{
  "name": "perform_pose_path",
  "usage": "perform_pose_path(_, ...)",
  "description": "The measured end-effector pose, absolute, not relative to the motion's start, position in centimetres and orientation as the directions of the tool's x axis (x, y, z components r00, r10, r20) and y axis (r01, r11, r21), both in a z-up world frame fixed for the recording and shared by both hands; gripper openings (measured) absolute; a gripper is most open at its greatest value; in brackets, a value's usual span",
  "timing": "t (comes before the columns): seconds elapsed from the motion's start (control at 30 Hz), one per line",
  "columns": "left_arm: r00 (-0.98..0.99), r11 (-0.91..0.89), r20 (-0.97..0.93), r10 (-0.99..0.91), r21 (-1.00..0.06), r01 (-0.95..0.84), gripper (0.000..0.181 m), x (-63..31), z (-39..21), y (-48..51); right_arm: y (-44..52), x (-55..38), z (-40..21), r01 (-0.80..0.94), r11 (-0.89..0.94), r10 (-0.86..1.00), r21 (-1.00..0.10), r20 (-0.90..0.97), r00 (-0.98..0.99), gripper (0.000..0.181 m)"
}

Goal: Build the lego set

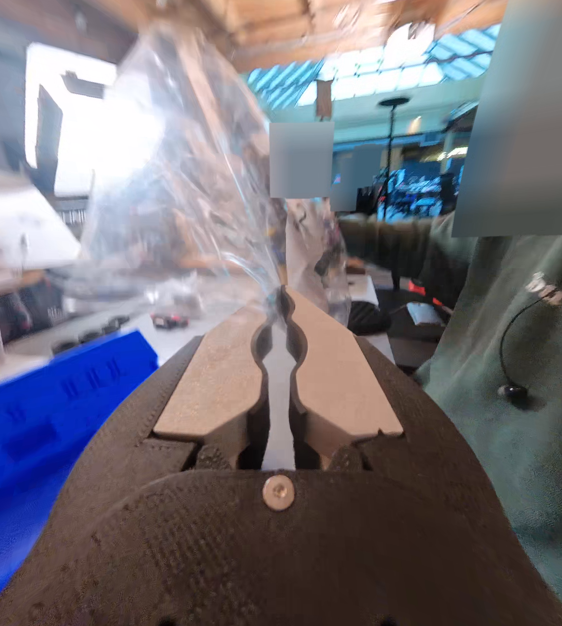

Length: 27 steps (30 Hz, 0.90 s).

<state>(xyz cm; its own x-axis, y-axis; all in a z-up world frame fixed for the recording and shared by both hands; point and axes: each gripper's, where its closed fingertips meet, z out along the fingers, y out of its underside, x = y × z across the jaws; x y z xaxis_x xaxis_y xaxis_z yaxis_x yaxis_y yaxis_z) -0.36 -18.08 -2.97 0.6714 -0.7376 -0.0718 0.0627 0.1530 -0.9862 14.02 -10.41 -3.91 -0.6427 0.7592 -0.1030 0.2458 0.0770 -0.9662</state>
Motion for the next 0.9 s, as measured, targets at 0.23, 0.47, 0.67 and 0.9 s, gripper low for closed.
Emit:
perform_pose_path(0.23, 0.772, -0.062, 0.097, -0.628, -0.995, 0.075, 0.036, -1.2, -7.9, -17.8, -8.9, 17.2, -1.2, 0.490, 0.414, 0.739, -0.767, -0.032, -0.673, 0.002)
perform_pose_path(0.47, 0.809, 0.064, -0.180, -0.560, -0.983, -0.174, 0.051, -2.3, 0.7, -17.8, -9.3, 18.6, 0.0, 0.621, 0.652, 0.685, -0.436, -0.014, -0.729, 0.002)
perform_pose_path(0.67, 0.473, -0.043, -0.125, -0.872, -0.944, -0.328, 0.059, 9.4, 0.3, -13.1, -11.9, 15.6, -1.2, 0.559, 0.744, 0.581, -0.367, -0.058, -0.812, 0.002)
perform_pose_path(0.9, 0.180, -0.192, 0.135, -0.974, -0.917, -0.351, 0.015, 12.4, -1.6, -12.4, -11.8, 13.3, -1.1, 0.501, 0.770, 0.566, -0.395, 0.061, -0.822, 0.004)
